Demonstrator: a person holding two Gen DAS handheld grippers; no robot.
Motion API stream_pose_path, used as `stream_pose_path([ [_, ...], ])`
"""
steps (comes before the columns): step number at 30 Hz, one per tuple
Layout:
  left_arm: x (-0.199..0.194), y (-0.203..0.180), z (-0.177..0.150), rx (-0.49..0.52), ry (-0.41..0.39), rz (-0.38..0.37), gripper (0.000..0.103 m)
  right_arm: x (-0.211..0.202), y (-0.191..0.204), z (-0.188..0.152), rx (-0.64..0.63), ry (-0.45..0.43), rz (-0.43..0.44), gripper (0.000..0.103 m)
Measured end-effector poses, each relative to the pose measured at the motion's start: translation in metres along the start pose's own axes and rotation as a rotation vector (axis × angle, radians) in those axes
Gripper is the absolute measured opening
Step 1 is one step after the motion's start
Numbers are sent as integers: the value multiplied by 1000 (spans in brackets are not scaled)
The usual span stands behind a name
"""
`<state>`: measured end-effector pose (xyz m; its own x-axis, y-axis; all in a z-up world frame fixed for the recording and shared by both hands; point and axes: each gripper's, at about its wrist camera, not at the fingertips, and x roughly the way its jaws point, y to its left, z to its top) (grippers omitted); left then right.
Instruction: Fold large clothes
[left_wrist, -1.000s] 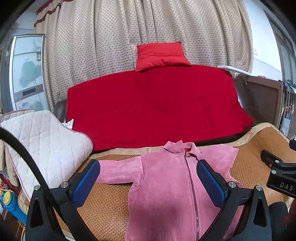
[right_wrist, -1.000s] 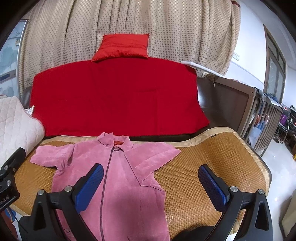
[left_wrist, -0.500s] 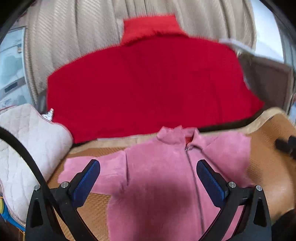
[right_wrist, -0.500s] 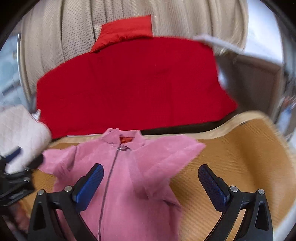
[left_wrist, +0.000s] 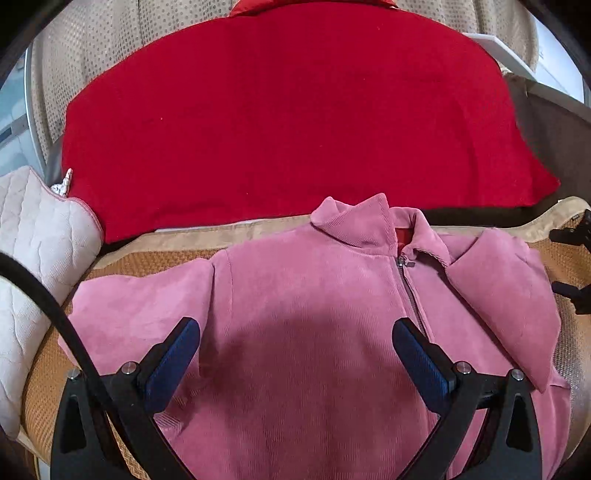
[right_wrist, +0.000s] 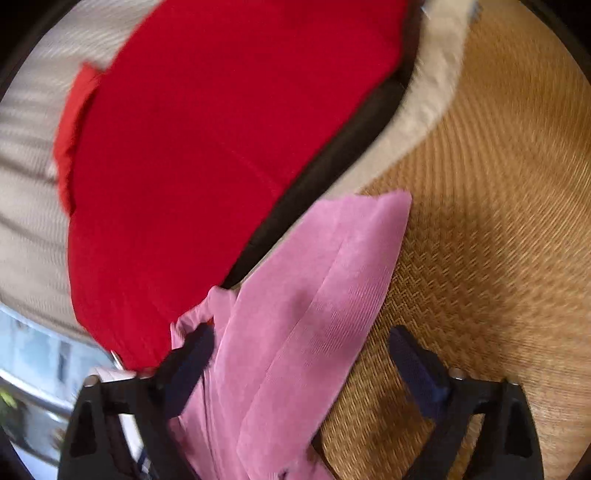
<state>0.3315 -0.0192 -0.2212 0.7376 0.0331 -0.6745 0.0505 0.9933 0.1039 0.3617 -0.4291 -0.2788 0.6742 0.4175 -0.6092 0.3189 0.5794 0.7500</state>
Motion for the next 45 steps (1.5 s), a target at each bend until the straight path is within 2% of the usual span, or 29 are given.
stream_pose_path([
  [2, 2, -1, 1, 18, -12, 17, 103, 11, -3, 3, 28, 26, -9, 89],
  [6, 4, 0, 1, 19, -6, 18, 103, 34, -9, 1, 71, 56, 1, 71],
  [8, 3, 2, 0, 16, -7, 21, 103, 37, -10, 0, 88, 47, 19, 55],
  [9, 2, 3, 1, 13, -10, 26, 103, 39, -10, 0, 97, 45, 29, 35],
  [10, 0, 5, 1, 8, -12, 31, 103, 42, -10, 0, 99, 46, 34, 29],
  [13, -4, 11, 3, -10, -22, 40, 103, 41, -9, -5, 94, 32, 87, 23],
  [16, -12, 22, 3, -35, -43, 61, 103, 29, 16, -13, -7, -14, 161, 21],
  [18, -20, 33, 4, -52, -58, 85, 103, 18, 39, -24, -84, -27, 247, 21],
  [20, -25, 45, 5, -73, -70, 110, 103, 13, 63, -39, -153, -11, 323, 21],
  [23, -37, 75, 4, -137, -87, 141, 103, 19, 95, -70, -243, 58, 389, 21],
  [27, -47, 111, 0, -222, -93, 177, 103, 49, 129, -121, -351, 192, 372, 21],
  [30, -48, 133, -6, -272, -75, 201, 103, 70, 139, -161, -411, 291, 349, 21],
  [34, -55, 148, -7, -313, -79, 193, 103, 85, 134, -197, -376, 457, 335, 24],
  [38, -61, 136, -5, -283, -97, 156, 103, 79, 118, -208, -353, 585, 285, 24],
  [40, -61, 119, -3, -242, -100, 112, 103, 61, 107, -206, -334, 563, 318, 25],
  [45, -59, 54, -4, -65, -94, 1, 103, 26, 75, -158, -165, 368, 386, 26],
])
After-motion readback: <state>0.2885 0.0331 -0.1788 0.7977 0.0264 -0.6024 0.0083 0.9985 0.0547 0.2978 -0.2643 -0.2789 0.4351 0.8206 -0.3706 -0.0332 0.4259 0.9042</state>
